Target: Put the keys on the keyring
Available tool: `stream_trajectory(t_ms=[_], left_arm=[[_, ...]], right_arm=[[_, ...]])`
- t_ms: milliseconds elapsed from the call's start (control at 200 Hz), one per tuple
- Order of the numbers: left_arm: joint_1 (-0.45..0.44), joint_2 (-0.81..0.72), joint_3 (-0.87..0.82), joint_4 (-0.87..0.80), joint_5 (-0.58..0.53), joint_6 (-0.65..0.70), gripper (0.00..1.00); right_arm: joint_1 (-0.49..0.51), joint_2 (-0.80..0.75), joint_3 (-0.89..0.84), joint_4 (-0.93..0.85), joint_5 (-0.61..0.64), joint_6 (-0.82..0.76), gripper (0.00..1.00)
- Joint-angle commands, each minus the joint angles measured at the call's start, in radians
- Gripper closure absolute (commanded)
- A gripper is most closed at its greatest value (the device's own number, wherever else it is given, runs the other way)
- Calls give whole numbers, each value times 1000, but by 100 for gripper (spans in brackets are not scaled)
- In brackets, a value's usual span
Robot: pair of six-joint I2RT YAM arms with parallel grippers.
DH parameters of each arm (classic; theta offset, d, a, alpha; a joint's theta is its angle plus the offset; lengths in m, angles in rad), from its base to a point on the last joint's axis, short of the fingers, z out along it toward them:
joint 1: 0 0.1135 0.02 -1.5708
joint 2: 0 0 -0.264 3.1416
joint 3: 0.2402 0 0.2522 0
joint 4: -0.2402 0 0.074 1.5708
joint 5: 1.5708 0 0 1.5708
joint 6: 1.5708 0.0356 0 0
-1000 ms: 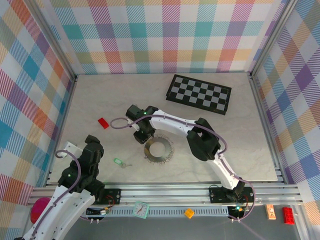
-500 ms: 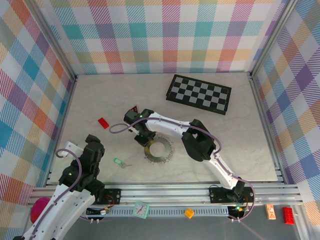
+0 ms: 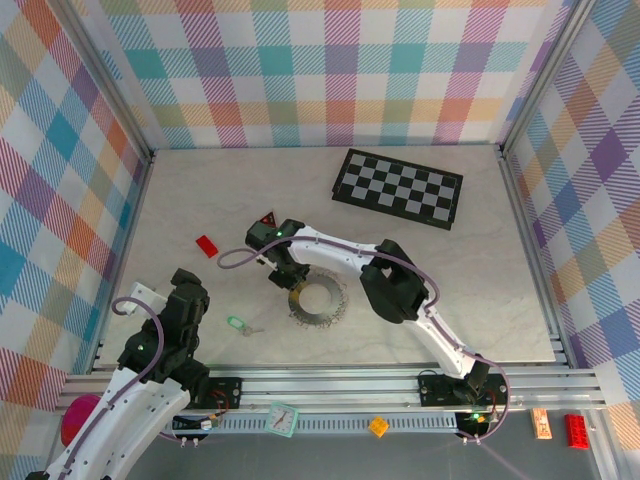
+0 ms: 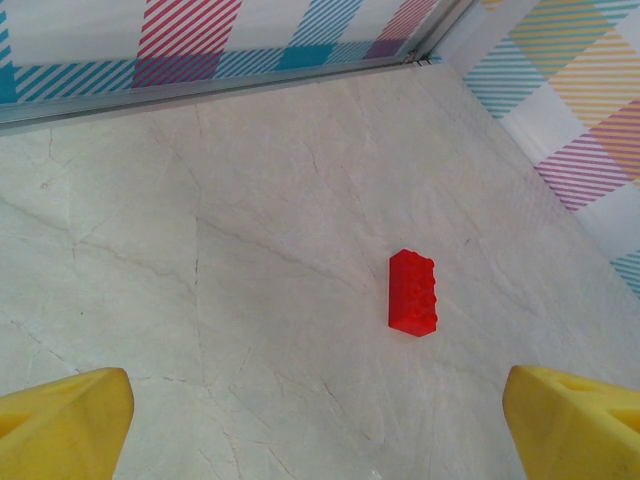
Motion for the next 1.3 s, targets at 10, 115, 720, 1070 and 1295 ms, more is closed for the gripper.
stream_trajectory(t_ms=[10,115,720,1070,1295], left_arm=[[9,4,16,9,-6,-7,6],[9,4,18,8,-5,-8,6],[9,60,52,197,30,226,15],[7,257,129,493,570,835,29],[7,326,139,667,917,1038,37]], right_arm=[[9,15,28,-33,5,-7,75],[9,21,29,-38,9,-8,75],[11,-186,-93,79,-22,-19,100],[-72,-637,-627,591,-306,-72,100],[-167,-796,-840,797,-496,-79,100]])
